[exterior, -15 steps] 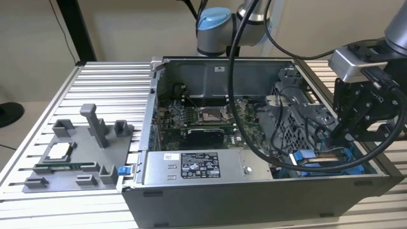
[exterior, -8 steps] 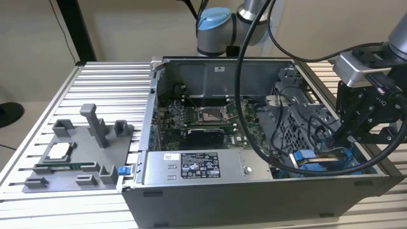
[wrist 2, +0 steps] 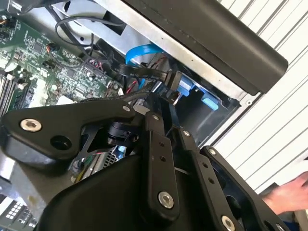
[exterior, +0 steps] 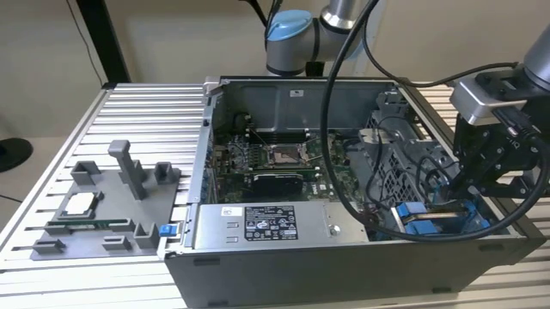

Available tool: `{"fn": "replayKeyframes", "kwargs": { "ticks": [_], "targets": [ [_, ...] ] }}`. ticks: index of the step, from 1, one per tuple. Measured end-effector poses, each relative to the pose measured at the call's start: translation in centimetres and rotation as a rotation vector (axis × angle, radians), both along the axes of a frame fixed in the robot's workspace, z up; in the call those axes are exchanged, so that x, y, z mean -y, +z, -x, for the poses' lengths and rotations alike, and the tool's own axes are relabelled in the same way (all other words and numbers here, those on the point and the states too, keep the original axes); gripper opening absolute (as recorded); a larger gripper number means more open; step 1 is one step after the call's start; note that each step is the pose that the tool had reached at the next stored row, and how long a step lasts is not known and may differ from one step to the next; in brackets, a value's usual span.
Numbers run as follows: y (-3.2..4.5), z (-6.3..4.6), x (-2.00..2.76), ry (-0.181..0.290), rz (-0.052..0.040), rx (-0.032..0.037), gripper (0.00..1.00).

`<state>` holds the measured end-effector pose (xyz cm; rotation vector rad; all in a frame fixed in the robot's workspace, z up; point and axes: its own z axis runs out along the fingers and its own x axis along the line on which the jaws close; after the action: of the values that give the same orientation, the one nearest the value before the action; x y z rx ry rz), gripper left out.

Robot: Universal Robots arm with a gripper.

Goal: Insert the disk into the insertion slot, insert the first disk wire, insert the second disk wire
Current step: 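Insert the first disk wire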

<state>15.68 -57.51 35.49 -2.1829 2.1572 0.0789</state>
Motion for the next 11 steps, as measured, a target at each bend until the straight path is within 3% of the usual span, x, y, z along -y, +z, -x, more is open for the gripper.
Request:
{"fn": "replayKeyframes", "kwargs": {
  "ticks": [11],
  "targets": [
    [-0.51,-0.11,0.19,-0.008,-0.0041,-0.0001,0.00]
  ]
}}
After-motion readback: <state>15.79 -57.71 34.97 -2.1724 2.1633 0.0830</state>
